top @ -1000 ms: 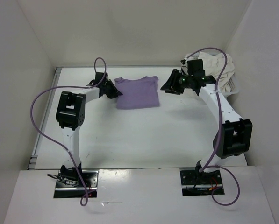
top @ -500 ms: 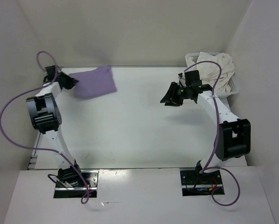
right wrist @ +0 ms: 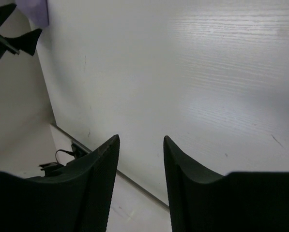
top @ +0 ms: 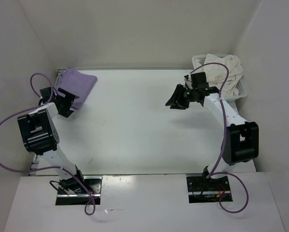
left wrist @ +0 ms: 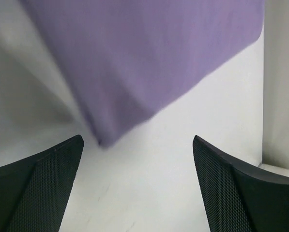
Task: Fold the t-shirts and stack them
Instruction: Put the neatly folded tshirt into the corner of the board with the left arm, then grab crumpled tshirt from bin with the right arm
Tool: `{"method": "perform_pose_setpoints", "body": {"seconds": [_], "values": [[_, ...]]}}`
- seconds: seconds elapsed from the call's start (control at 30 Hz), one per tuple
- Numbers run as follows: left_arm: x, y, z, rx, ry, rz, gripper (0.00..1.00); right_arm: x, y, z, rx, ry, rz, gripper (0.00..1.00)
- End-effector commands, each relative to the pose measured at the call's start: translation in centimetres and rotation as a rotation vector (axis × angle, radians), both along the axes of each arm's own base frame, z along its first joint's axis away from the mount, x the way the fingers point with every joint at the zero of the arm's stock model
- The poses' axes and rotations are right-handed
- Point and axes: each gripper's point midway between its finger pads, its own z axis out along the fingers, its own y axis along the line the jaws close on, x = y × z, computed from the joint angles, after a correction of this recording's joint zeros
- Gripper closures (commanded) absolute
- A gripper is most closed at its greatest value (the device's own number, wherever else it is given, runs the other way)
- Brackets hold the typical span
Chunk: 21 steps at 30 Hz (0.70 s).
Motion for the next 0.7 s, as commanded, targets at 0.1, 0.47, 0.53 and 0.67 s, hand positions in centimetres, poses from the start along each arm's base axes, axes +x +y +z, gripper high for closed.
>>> {"method": "perform_pose_setpoints", "body": {"seconds": [0.1,0.47,0.53,0.67], "values": [[-4.1,0.8,7.4,0.147,-0.122,0.095,0.0,3.7,-0.3,2.9,-0.032,-0.137,-0.063,0.77],[-7.5,-5.9,9.4,0.189,-0.12,-0.067,0.53,10.8,-3.4,6.5,-0.113,-0.247,-0.257,0.9],[-7.3,-8.0,10.2,0.216,-0.133,-0.146,0.62,13.0,-5.7,7.0,-0.144,-0.26,-0.328,0.93],[-7.4,-14.3,10.6,0.195,-0.169,-0.364,0.63,16.9,-12.9,6.8,-0.25,-0.257,-0.525,0.93]]}}
